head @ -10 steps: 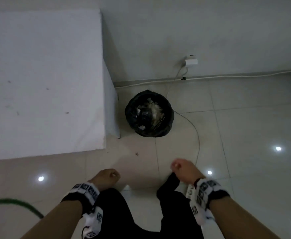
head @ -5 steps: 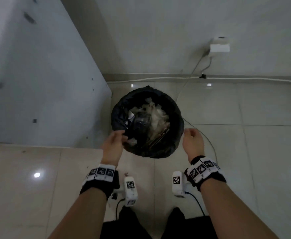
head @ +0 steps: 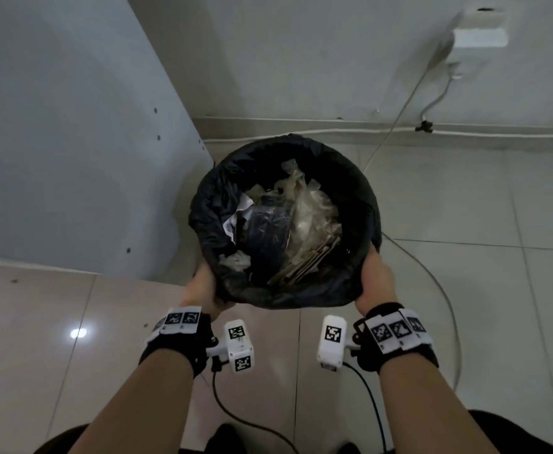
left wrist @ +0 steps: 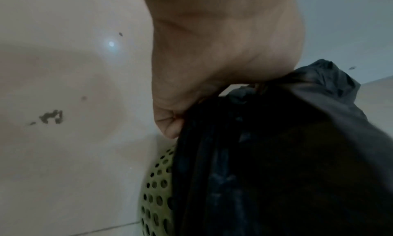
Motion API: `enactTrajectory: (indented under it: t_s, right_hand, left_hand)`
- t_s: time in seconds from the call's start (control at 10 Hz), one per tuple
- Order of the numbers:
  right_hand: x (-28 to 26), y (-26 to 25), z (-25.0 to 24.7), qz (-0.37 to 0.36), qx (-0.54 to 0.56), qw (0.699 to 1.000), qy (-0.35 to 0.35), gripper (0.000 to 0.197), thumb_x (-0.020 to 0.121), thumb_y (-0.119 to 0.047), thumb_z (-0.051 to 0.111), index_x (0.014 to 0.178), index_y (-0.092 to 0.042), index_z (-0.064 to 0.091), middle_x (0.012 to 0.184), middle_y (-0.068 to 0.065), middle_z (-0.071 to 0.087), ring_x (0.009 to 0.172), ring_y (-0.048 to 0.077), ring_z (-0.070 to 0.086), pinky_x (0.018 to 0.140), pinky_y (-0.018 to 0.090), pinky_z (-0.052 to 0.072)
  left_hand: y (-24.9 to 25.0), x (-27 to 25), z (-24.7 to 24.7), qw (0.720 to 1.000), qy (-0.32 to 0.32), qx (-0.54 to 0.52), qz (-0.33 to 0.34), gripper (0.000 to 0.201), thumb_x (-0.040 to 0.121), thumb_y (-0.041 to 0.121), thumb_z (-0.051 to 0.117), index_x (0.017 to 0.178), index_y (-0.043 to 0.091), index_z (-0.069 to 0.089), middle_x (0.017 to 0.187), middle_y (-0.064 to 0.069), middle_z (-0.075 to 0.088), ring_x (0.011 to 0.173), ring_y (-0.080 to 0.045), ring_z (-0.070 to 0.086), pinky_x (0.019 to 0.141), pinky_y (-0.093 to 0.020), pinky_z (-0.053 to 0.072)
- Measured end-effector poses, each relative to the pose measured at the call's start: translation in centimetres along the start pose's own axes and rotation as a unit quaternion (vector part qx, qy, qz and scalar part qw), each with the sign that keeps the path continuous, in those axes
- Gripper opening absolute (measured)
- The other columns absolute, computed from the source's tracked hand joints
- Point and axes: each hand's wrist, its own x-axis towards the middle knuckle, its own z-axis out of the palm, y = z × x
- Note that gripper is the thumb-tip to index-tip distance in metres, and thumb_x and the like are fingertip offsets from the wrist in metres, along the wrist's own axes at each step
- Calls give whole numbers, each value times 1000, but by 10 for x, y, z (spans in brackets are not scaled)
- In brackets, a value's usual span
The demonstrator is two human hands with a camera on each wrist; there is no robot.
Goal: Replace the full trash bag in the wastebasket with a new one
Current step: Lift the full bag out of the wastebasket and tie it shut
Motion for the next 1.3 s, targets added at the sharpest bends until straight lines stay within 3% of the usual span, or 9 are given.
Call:
enactTrajectory:
  t_s: [0.1, 0.3, 0.4, 0.5, 0.9, 1.0, 1.1, 1.2, 1.3]
  right_hand:
    - [-28, -15, -14, -26, 45, 998, 35, 18, 88, -29, 68, 86, -10, 67, 95, 14, 72, 87, 32, 69, 79, 41, 58]
    - [-69, -46, -13, -74, 86, 993, -32, 6, 93, -8, 61, 96, -2, 63, 97, 20, 70, 79, 27, 70, 69, 32, 59]
    - [-65, -57, -11, -42, 72, 995, -49, 19, 96, -8, 58, 110, 4, 60, 86, 12, 67, 66, 17, 65, 50, 22, 54]
    - [-74, -52, -10, 48, 75, 989, -116, 32, 93, -26, 63, 118, -7, 64, 101, 14, 75, 88, 28, 73, 68, 39, 61]
    - [-52, -130, 25, -79, 131, 977, -147, 19, 101, -22, 48, 104, -14, 65, 86, 7, 73, 66, 19, 74, 53, 31, 59]
    - [-63, -144, 22, -219, 102, 956, -164, 24, 95, -5, 53, 92, -19, 72, 85, 1, 76, 73, 17, 72, 67, 33, 60]
    - [-53, -112, 13, -340, -118, 927, -107, 21, 89, -33, 68, 93, -14, 75, 88, 3, 76, 83, 24, 71, 81, 39, 58]
    - [-33, -72, 8, -369, -446, 814, -58, 31, 90, -28, 66, 114, -8, 70, 143, 16, 49, 115, 34, 60, 97, 35, 45]
    - [-46, -40, 5, -343, -521, 782, -19, 25, 92, -13, 54, 113, -4, 67, 164, 10, 13, 118, 33, 60, 90, 32, 46]
  left_hand:
    - [10, -17, -10, 996, 56, 70, 18, 23, 97, 39, 56, 104, 19, 62, 106, -15, 68, 75, -24, 60, 58, -31, 48]
    - [41, -48, -20, 998, -19, 44, 40, 30, 102, 33, 51, 121, 12, 60, 102, -6, 70, 84, -25, 67, 59, -36, 56]
    - [46, -57, -18, 998, -54, 29, 29, 37, 103, 32, 49, 130, 6, 56, 112, -12, 70, 84, -28, 69, 51, -32, 60]
    - [50, -79, -16, 996, -92, -7, 16, 35, 104, 33, 45, 123, 7, 60, 104, -11, 73, 80, -27, 75, 61, -39, 64]
    - [123, -44, 9, 993, -41, -12, 110, 26, 98, 33, 59, 102, 9, 68, 69, -2, 76, 52, -12, 69, 38, -19, 48]
    - [156, -43, 3, 962, 1, -90, 259, 44, 85, 28, 68, 125, 10, 68, 117, -9, 74, 100, -23, 72, 75, -29, 60]
    - [139, -71, -5, 961, 4, 6, 276, 81, 65, 72, 73, 128, 21, 66, 127, -1, 69, 117, -23, 65, 106, -44, 49]
    - [77, -99, 8, 965, -7, 180, 190, 106, 61, 94, 53, 142, 26, 52, 138, 2, 59, 124, -24, 57, 112, -46, 41]
    - [44, -97, 28, 958, -66, 180, 212, 76, 81, 68, 64, 146, 32, 45, 137, 10, 55, 128, -18, 53, 112, -39, 41]
